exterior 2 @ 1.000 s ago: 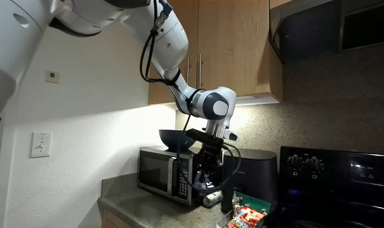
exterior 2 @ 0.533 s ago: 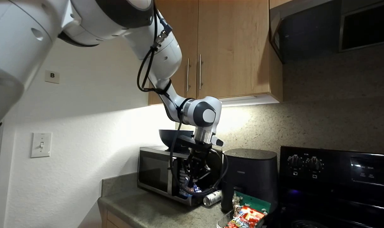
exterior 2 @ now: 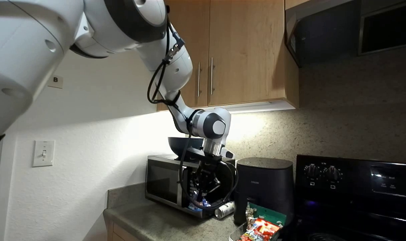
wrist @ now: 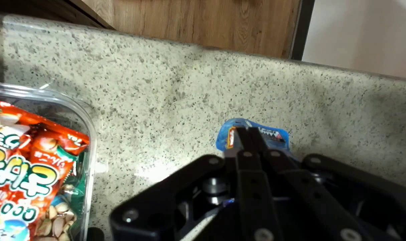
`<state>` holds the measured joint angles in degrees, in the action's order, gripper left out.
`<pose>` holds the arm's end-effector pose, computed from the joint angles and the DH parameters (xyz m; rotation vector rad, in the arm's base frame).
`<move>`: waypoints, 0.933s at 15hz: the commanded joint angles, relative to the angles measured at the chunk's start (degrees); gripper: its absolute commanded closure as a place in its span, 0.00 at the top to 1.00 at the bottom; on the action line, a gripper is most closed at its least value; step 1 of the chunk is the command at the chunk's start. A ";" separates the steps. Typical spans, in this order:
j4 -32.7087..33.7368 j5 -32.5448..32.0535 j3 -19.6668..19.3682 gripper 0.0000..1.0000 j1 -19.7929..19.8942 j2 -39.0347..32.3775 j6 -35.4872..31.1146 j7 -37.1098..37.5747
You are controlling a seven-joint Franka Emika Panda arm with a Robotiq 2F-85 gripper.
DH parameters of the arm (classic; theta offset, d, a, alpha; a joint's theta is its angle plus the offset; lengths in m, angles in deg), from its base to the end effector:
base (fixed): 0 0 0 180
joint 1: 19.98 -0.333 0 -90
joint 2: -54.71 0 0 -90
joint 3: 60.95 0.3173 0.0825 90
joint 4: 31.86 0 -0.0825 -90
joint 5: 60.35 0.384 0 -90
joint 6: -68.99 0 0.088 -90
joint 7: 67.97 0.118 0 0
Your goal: Pick the sachets in the bowl and put them on the counter
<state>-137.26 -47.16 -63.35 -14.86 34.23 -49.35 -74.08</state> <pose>0.6172 -0.0658 0.3159 -2.9352 0.2144 0.1591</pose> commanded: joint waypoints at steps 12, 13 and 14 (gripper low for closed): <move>25.09 -10.67 -0.65 0.40 -3.09 -23.79 8.13 9.48; 25.88 -10.62 -0.77 0.46 -3.02 -24.32 8.64 9.53; 25.98 -10.23 -0.70 0.51 -2.81 -23.95 9.17 9.40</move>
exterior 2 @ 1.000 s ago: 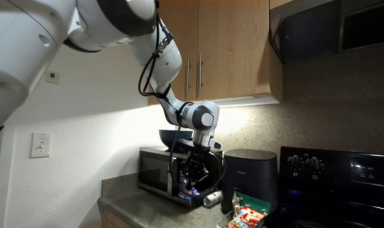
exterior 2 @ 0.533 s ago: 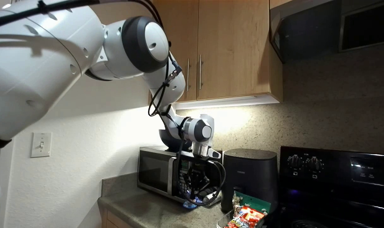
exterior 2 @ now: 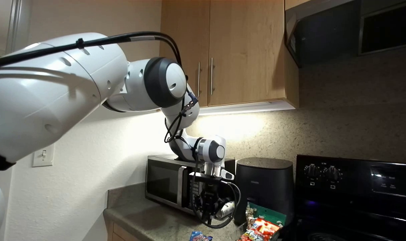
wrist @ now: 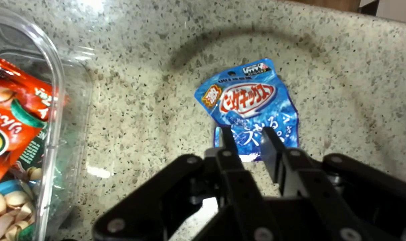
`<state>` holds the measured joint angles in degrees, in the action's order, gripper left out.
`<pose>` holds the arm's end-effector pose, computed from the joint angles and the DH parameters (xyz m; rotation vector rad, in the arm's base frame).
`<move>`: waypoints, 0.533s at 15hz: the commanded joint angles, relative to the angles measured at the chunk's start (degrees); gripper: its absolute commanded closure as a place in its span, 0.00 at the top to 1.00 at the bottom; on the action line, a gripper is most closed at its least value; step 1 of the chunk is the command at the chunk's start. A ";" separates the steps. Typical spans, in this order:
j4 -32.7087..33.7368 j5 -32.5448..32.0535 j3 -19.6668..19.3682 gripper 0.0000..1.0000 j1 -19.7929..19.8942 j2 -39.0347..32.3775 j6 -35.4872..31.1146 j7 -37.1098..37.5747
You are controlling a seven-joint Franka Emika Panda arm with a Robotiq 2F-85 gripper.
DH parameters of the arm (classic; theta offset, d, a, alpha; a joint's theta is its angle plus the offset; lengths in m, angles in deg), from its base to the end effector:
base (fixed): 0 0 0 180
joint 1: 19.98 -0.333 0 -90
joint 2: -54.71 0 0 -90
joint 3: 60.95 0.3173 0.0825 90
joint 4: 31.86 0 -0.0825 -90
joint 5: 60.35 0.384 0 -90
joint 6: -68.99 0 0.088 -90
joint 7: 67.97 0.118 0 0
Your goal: Pick the sachets in the bowl and put them on the counter
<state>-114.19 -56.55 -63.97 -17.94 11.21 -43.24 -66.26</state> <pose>0.6940 -0.0506 0.2136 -3.0853 0.2169 0.3657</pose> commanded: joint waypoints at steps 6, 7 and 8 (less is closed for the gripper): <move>-4.67 1.08 0.03 0.91 2.31 8.55 7.18 0.41; -6.52 1.39 -0.25 0.96 2.62 10.55 7.19 1.00; -8.45 2.05 -0.28 0.99 3.23 12.59 7.34 0.96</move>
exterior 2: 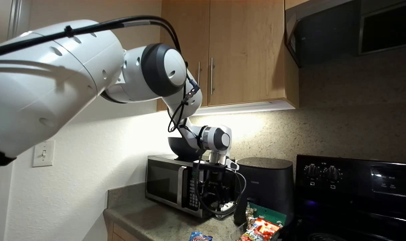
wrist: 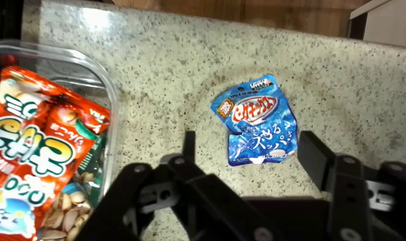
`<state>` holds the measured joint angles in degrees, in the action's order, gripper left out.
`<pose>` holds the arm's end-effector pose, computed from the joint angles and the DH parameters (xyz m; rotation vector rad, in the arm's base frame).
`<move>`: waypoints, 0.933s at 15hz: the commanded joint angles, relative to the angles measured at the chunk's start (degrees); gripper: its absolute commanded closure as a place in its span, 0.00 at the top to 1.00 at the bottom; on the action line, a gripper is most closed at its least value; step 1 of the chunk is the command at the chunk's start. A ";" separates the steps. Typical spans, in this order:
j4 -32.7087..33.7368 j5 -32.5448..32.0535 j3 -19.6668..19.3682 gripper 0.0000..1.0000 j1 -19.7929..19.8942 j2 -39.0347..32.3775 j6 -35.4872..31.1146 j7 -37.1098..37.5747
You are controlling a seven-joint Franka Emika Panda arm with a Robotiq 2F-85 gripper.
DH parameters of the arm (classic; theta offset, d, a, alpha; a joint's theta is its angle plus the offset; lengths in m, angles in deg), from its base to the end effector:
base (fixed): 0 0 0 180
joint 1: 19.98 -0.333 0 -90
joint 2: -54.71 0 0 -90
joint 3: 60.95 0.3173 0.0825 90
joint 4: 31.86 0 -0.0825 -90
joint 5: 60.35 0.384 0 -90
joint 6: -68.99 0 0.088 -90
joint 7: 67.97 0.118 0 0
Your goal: Pick the sachets in the bowl and put them on the counter
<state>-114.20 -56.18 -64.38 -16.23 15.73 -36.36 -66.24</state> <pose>0.6831 -0.0729 0.2616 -3.0594 0.2707 0.4260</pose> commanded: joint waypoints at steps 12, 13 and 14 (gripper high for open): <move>-13.67 3.86 -2.76 1.00 4.46 10.21 -4.50 3.27; -12.77 3.59 -3.15 1.00 4.50 9.21 -5.31 4.01; -11.59 2.67 -3.94 1.00 4.31 7.84 -7.00 5.67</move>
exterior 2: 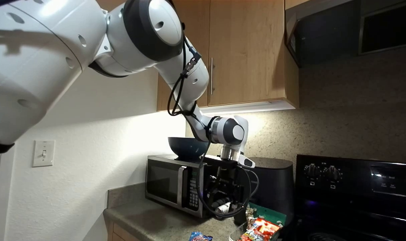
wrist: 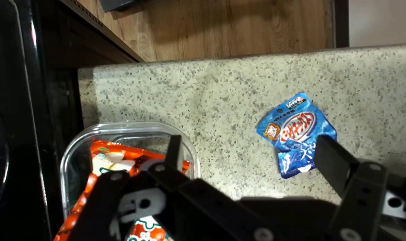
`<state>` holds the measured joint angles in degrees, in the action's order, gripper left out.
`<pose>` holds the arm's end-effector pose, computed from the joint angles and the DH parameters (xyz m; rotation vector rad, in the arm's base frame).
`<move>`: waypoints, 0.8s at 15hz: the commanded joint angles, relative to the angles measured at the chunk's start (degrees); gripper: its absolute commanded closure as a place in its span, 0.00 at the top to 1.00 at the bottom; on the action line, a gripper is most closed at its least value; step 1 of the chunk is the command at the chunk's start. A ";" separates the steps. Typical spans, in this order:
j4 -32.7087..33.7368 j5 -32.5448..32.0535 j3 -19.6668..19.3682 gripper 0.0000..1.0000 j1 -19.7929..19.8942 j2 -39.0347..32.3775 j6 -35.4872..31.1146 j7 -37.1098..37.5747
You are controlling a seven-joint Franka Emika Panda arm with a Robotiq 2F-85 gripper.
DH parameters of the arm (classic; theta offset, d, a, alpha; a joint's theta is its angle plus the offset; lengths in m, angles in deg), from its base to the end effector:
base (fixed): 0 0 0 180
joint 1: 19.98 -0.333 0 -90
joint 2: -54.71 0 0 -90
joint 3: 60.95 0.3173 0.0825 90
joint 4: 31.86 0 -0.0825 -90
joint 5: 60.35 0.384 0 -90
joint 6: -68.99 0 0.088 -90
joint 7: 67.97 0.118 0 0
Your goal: Pick the sachets in the bowl and put them on the counter
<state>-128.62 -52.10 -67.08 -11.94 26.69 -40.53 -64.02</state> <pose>0.6235 -0.1394 0.2877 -2.9639 0.5647 0.3859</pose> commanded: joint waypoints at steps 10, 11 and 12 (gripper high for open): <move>11.32 -3.29 -6.49 1.00 0.61 -14.21 -7.79 15.94; 12.15 -3.20 -6.63 1.00 0.78 -15.07 -7.40 16.65; 12.97 -3.11 -6.74 0.75 0.89 -15.93 -6.99 17.17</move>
<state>-118.67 -54.19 -73.50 -11.38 13.35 -48.17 -50.14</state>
